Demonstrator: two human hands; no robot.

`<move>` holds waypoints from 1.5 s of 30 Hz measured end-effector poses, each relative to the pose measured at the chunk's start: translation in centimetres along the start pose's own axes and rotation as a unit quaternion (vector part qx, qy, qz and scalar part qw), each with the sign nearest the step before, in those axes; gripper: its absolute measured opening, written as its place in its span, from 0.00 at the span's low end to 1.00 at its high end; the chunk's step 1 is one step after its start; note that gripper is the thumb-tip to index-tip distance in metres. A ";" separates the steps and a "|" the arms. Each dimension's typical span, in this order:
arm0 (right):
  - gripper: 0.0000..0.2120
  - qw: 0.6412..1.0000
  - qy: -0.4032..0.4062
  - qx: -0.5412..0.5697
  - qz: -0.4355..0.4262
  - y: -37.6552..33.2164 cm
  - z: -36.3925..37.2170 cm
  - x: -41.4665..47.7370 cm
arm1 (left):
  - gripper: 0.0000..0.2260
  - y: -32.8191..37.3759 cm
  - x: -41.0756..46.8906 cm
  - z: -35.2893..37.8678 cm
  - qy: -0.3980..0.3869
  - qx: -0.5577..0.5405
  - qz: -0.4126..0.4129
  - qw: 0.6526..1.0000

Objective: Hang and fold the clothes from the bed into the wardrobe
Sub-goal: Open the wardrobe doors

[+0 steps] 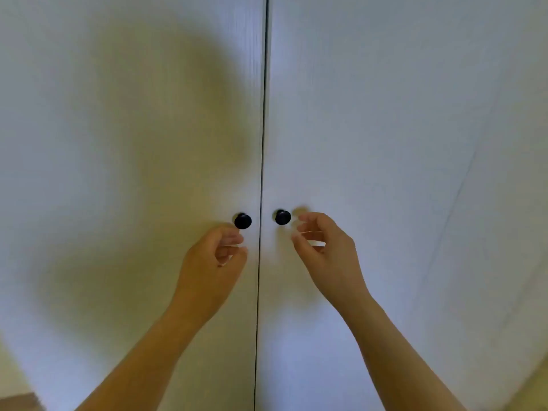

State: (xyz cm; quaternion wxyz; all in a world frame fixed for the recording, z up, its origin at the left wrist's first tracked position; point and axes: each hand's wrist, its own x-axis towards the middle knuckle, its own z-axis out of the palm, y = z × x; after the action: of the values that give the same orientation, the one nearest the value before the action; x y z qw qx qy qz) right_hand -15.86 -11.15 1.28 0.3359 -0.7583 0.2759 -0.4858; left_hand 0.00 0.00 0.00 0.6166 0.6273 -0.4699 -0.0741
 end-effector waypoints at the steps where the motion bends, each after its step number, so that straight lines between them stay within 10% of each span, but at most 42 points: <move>1: 0.11 1.000 -0.005 -0.005 -0.010 -0.2 -0.1 0.3 | 0.10 0.4 0.1 -0.2 0.017 0.008 0.009 1.000; 17: 0.12 0.991 -0.063 -0.100 -0.063 -1.7 1.1 1.2 | 0.09 1.8 3.2 1.1 0.086 0.079 0.096 0.988; 39: 0.11 0.997 0.072 -0.025 -0.017 -2.8 0.2 -5.0 | 0.08 2.5 1.8 0.8 0.068 0.133 0.175 0.973; 45: 0.13 0.995 0.082 -0.046 -0.016 -3.4 -0.1 -5.5 | 0.16 5.1 -0.6 1.4 -0.056 -0.009 0.134 0.989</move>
State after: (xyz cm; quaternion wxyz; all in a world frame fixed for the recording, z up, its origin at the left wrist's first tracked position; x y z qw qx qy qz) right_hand -17.70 -4.93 0.96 0.2694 -0.7348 0.3123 -0.5384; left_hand -3.82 0.43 3.75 0.5996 0.5481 -0.5824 -0.0300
